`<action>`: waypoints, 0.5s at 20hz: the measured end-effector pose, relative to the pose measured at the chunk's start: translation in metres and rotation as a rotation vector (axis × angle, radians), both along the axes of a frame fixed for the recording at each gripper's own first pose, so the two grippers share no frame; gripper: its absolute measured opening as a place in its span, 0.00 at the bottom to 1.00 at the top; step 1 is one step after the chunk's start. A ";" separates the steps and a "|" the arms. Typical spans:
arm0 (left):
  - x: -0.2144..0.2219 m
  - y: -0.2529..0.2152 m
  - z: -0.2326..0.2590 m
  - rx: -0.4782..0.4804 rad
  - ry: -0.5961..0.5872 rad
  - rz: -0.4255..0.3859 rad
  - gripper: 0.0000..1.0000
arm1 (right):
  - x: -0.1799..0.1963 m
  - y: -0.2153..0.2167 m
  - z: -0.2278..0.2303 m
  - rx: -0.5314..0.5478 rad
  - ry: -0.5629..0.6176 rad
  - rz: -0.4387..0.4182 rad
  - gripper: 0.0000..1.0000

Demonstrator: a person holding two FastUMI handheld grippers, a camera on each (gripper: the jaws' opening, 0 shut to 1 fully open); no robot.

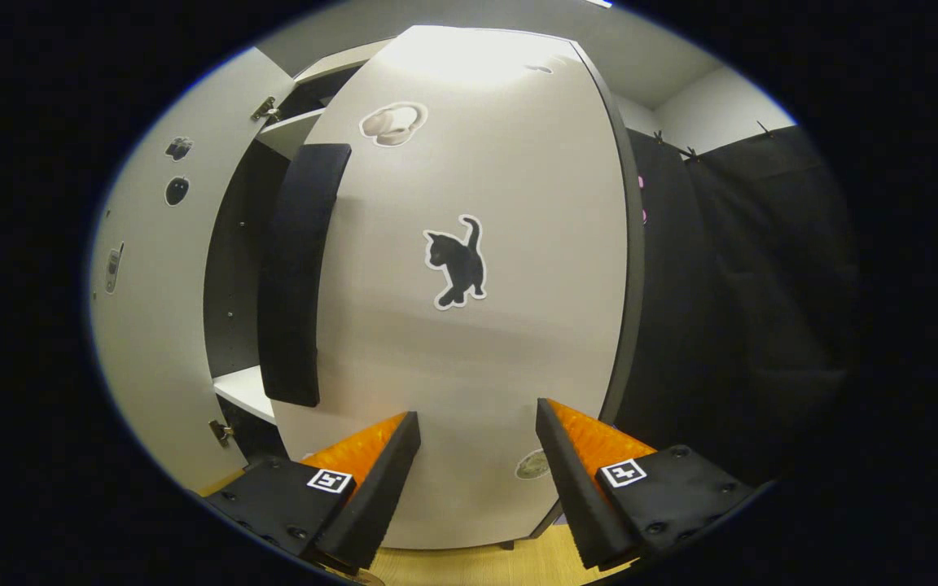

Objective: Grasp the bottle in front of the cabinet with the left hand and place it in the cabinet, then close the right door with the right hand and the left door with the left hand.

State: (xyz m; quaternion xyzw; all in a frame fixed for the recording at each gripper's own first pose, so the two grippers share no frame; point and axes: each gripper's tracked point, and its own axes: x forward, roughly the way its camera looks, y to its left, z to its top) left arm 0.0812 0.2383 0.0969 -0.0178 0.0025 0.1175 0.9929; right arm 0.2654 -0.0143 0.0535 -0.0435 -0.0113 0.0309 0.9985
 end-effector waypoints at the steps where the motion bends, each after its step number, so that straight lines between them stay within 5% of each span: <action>1: 0.003 -0.003 -0.001 -0.005 0.006 -0.017 0.95 | -0.010 -0.006 0.004 0.001 -0.008 -0.005 0.95; 10: 0.001 -0.009 -0.004 -0.052 -0.007 -0.110 0.94 | -0.102 -0.062 0.037 0.039 -0.060 -0.047 0.95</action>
